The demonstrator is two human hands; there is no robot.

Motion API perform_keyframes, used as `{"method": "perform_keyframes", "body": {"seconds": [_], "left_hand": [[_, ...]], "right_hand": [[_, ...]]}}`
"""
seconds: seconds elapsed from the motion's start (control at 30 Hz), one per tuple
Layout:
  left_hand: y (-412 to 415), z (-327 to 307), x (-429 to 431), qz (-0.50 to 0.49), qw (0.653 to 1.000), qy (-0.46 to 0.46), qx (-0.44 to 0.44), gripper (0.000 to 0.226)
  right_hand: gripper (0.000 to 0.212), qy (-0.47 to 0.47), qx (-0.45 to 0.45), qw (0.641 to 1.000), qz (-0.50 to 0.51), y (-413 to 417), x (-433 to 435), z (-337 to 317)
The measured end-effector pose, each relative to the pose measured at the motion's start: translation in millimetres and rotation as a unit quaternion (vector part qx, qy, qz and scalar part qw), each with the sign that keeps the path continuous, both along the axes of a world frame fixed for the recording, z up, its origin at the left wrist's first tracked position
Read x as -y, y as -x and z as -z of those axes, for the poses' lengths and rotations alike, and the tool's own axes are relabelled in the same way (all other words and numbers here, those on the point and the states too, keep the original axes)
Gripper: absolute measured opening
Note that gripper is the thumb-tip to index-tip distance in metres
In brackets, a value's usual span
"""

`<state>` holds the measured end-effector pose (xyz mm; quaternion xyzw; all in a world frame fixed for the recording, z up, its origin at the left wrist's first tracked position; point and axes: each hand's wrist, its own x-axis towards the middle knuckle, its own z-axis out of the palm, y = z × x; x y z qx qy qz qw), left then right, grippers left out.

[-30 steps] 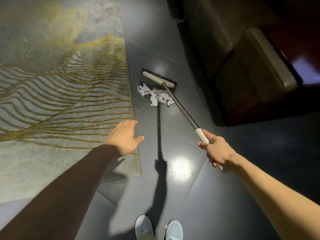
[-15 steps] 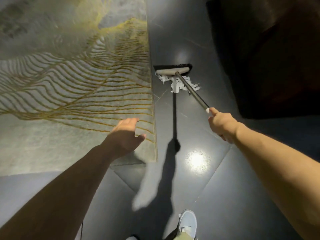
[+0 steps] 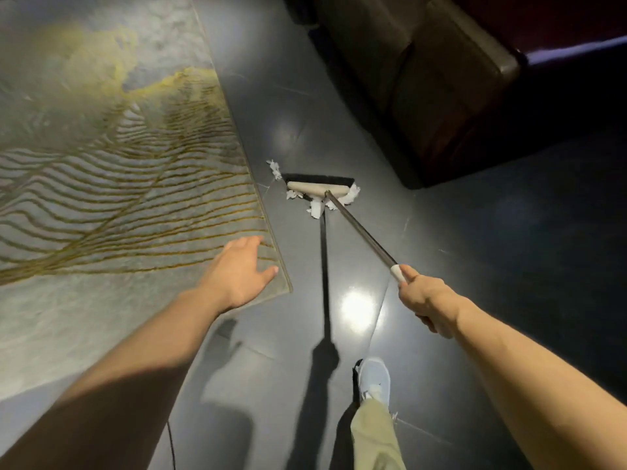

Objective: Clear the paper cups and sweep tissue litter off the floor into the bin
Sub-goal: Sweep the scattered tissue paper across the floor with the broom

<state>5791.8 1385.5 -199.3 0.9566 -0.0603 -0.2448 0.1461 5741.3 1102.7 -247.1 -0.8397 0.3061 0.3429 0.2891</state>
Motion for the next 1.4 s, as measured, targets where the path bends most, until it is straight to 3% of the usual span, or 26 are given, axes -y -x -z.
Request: {"method": "perform_keyframes", "body": {"seconds": [0.17,0.33,0.5,0.73,0.9,1.07,1.4], "left_hand": [[64,-7,-22,0.041,0.999,-0.011,-0.014,0.065],[86,-5,-20,0.042,0.999,0.018,0.000,0.066],[90,0,-21,0.037,0.999,0.019,-0.004,0.065],[74,2,-48,-0.050,0.999,0.002,-0.004,0.066],[61,16,-51,-0.097,0.995,-0.004,-0.002,0.064],[57,29,-22,-0.096,0.995,0.007,-0.020,0.064],[89,14,20,-0.004,0.999,0.035,-0.027,0.064]], "right_hand": [[0.039,-0.057,0.048,0.995,0.064,104,-18,-38],[0.040,-0.108,0.094,0.982,0.126,128,-25,-44],[0.036,-0.097,0.144,0.980,0.094,69,-40,-42],[0.033,-0.116,0.121,0.984,0.058,-47,-51,-21],[0.037,-0.037,0.104,0.992,-0.067,-78,-40,22],[0.047,0.054,0.047,0.990,-0.121,-32,5,32],[0.054,0.045,-0.011,0.998,-0.029,98,11,14]]}}
